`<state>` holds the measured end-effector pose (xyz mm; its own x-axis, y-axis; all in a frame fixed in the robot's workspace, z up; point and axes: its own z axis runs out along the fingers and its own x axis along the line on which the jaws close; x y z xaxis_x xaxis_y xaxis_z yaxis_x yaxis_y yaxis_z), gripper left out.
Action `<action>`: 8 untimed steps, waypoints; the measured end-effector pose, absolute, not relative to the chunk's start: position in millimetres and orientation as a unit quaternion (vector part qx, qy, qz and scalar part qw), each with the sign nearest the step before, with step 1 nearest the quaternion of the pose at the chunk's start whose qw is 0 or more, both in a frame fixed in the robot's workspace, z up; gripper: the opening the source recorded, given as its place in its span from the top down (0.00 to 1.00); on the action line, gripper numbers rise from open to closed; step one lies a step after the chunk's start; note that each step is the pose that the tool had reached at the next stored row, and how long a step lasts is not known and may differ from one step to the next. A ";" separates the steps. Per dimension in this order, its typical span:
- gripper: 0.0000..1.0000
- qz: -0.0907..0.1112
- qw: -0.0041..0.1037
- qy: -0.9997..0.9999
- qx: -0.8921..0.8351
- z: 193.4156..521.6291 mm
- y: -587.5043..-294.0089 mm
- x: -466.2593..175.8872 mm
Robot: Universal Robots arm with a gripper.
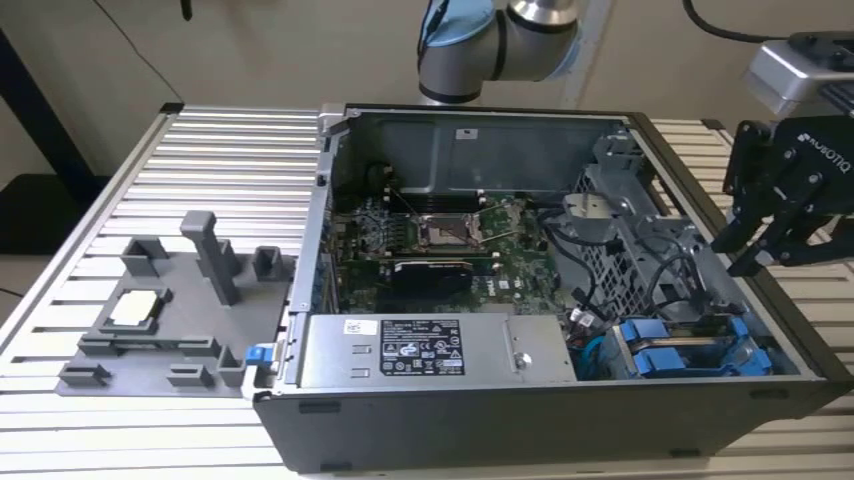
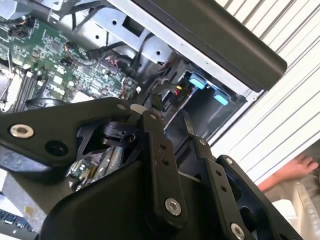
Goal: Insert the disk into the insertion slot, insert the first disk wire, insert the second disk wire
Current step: 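Insert the first disk wire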
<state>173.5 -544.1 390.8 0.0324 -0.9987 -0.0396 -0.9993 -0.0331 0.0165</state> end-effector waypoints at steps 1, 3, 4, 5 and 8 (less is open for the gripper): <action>0.67 0.020 0.008 0.695 -0.718 390.7 -540.4 173.4; 0.67 0.020 0.008 0.695 -0.718 390.7 -534.0 173.1; 0.67 0.020 0.008 0.695 -0.718 390.7 -531.3 172.8; 0.67 0.020 0.008 0.695 -0.718 390.7 -528.8 172.3; 0.67 0.020 0.008 0.695 -0.718 390.6 -523.9 167.7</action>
<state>167.7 -523.9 390.6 0.0325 -0.9987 -0.0397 -0.9993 -0.0331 0.0164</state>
